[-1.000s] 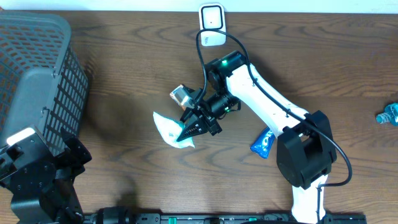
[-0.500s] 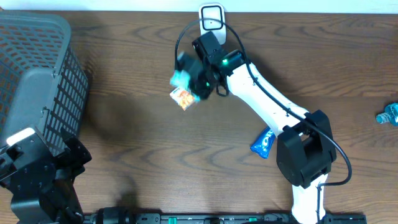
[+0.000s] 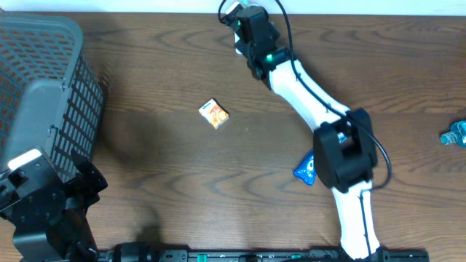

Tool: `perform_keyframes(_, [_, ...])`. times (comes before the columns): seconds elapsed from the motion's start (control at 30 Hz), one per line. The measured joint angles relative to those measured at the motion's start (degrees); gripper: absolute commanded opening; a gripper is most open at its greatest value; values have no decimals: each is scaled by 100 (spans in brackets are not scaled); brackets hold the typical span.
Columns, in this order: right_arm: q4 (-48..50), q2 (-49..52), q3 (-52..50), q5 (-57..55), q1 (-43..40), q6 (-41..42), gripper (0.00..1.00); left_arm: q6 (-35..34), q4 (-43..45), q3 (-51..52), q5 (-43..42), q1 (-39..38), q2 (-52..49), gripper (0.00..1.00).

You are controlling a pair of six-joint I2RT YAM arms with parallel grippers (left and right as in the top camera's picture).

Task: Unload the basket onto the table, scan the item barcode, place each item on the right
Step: 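Hold the wipes pack up under the scanner window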

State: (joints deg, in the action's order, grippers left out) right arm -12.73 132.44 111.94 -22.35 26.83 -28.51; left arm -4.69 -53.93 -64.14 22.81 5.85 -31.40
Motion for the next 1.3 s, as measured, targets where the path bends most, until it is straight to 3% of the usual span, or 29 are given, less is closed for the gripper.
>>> perform_keyframes(0.2, [-1128, 1484, 2347, -240, -262, -597, 1, 0, 7, 0, 0, 0, 2, 98])
perform_keyframes(0.27, [-1355, 1696, 2647, -260, -254, -682, 1, 0, 9, 0, 2, 0, 2, 98])
perform_keyframes(0.43, [-1650, 1808, 2704, -404, -249, -1029, 1, 0, 9, 0, 2, 0, 2, 98])
perform_keyframes(0.93, [-1169, 1814, 2695, -911, -278, -2107, 1, 0, 9, 0, 2, 0, 2, 98])
perform_keyframes(1.3, [-595, 2081, 2522, -793, -341, -2295, 1, 0, 9, 0, 2, 0, 2, 98])
